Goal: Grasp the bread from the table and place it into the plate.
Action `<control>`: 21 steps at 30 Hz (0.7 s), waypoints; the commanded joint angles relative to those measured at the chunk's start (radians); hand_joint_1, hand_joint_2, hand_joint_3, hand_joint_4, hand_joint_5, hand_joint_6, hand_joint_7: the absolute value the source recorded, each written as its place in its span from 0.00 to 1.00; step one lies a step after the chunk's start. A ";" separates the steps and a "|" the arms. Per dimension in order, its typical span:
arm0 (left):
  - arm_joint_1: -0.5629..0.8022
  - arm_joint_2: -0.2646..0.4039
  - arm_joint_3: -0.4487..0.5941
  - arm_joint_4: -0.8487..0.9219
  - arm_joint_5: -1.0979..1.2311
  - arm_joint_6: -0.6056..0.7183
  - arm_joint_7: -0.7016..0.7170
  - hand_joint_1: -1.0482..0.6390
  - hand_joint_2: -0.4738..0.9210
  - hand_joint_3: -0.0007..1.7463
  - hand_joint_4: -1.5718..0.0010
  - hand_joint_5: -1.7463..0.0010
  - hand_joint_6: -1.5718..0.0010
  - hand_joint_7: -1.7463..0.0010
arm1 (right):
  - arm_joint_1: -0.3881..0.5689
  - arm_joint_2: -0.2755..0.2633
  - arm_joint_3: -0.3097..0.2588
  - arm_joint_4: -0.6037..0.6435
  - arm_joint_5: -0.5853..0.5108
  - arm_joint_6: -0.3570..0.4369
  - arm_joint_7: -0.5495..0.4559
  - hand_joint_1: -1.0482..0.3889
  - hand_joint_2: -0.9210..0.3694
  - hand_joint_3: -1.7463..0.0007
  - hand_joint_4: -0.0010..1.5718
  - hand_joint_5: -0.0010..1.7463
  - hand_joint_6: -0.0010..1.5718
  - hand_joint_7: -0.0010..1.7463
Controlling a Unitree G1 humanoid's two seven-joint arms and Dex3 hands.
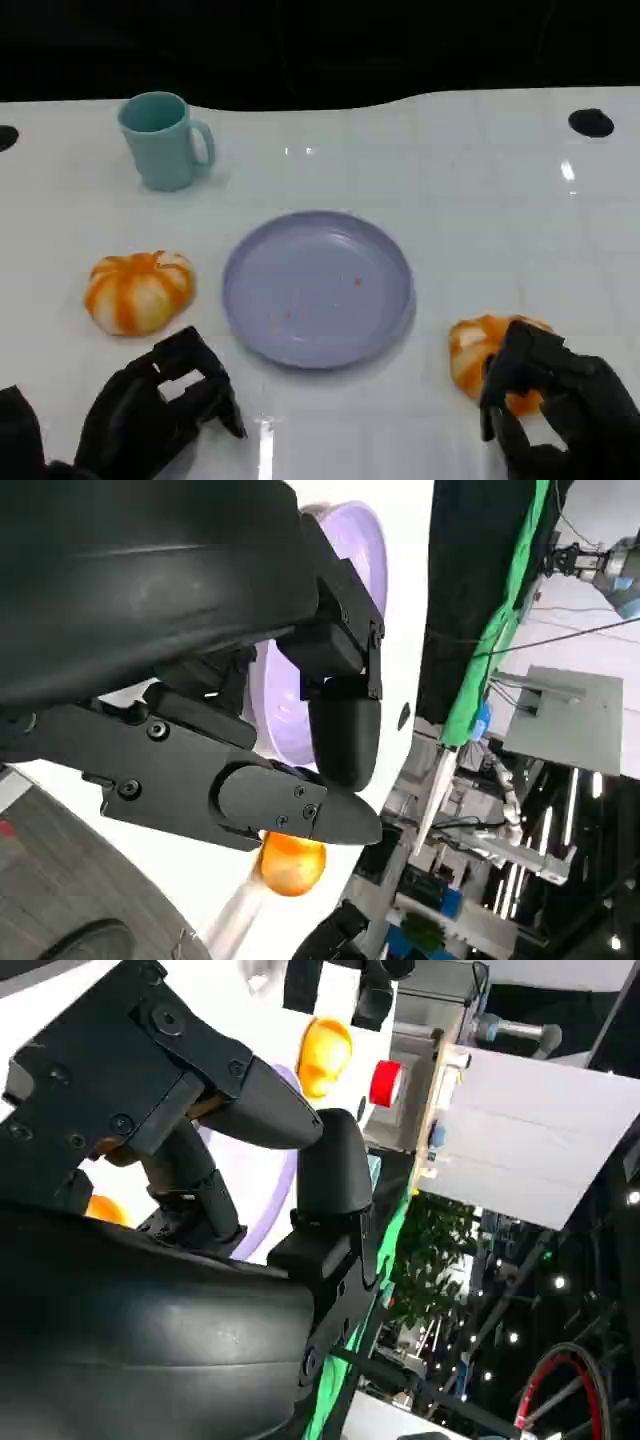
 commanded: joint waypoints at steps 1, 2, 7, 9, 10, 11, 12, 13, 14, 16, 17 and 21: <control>-0.003 0.021 0.007 0.001 0.002 -0.005 -0.010 0.25 1.00 0.04 0.57 0.00 0.58 0.21 | 0.005 -0.008 -0.006 -0.022 0.007 -0.002 -0.001 0.44 0.47 0.14 0.55 1.00 0.40 0.95; -0.002 0.021 0.006 -0.001 0.004 -0.006 -0.009 0.25 1.00 0.04 0.57 0.00 0.58 0.21 | 0.009 -0.009 -0.005 -0.028 0.011 0.001 0.001 0.44 0.47 0.14 0.55 1.00 0.40 0.95; 0.006 0.017 0.002 -0.013 0.009 -0.006 -0.001 0.25 1.00 0.04 0.57 0.00 0.57 0.21 | 0.021 -0.010 -0.004 -0.045 0.012 0.011 0.003 0.45 0.47 0.13 0.55 1.00 0.40 0.95; 0.007 0.019 0.000 -0.014 0.014 -0.011 0.000 0.25 1.00 0.05 0.57 0.00 0.57 0.21 | 0.022 -0.008 -0.003 -0.044 0.012 0.010 0.003 0.45 0.48 0.12 0.56 1.00 0.40 0.95; 0.008 0.020 0.000 -0.015 0.015 -0.012 0.000 0.24 1.00 0.05 0.57 0.00 0.57 0.21 | 0.023 -0.007 -0.002 -0.044 0.011 0.009 0.002 0.45 0.48 0.12 0.57 1.00 0.40 0.95; 0.009 0.020 0.000 -0.015 0.013 -0.010 -0.003 0.25 1.00 0.05 0.56 0.00 0.57 0.21 | 0.025 -0.006 -0.002 -0.044 0.010 0.008 0.002 0.45 0.48 0.12 0.57 1.00 0.40 0.95; 0.009 0.020 0.001 -0.015 0.012 -0.009 -0.005 0.25 1.00 0.05 0.56 0.00 0.57 0.20 | 0.025 -0.005 -0.002 -0.043 0.011 0.008 0.002 0.45 0.48 0.12 0.56 1.00 0.40 0.95; 0.010 0.020 0.001 -0.017 0.013 -0.007 -0.003 0.25 1.00 0.05 0.56 0.00 0.57 0.20 | 0.024 -0.005 -0.003 -0.041 0.011 0.003 0.002 0.46 0.48 0.12 0.56 1.00 0.40 0.95; 0.010 0.020 0.000 -0.018 0.015 -0.006 -0.001 0.24 1.00 0.05 0.56 0.00 0.57 0.20 | 0.024 -0.005 -0.003 -0.039 0.011 0.001 0.002 0.46 0.48 0.12 0.56 1.00 0.40 0.95; 0.011 0.021 -0.001 -0.023 0.016 -0.002 0.000 0.24 1.00 0.05 0.56 0.00 0.57 0.20 | 0.022 -0.005 -0.003 -0.037 0.014 0.000 0.004 0.46 0.48 0.12 0.56 1.00 0.40 0.95; 0.011 0.021 -0.001 -0.024 0.017 -0.003 0.001 0.24 1.00 0.05 0.56 0.00 0.57 0.19 | 0.022 -0.006 -0.003 -0.038 0.016 0.003 0.005 0.46 0.48 0.12 0.55 1.00 0.40 0.95; 0.014 0.021 -0.001 -0.032 0.022 0.004 0.012 0.23 1.00 0.05 0.56 0.00 0.57 0.19 | 0.026 -0.006 0.000 -0.052 0.029 0.025 0.012 0.46 0.48 0.12 0.55 1.00 0.39 0.95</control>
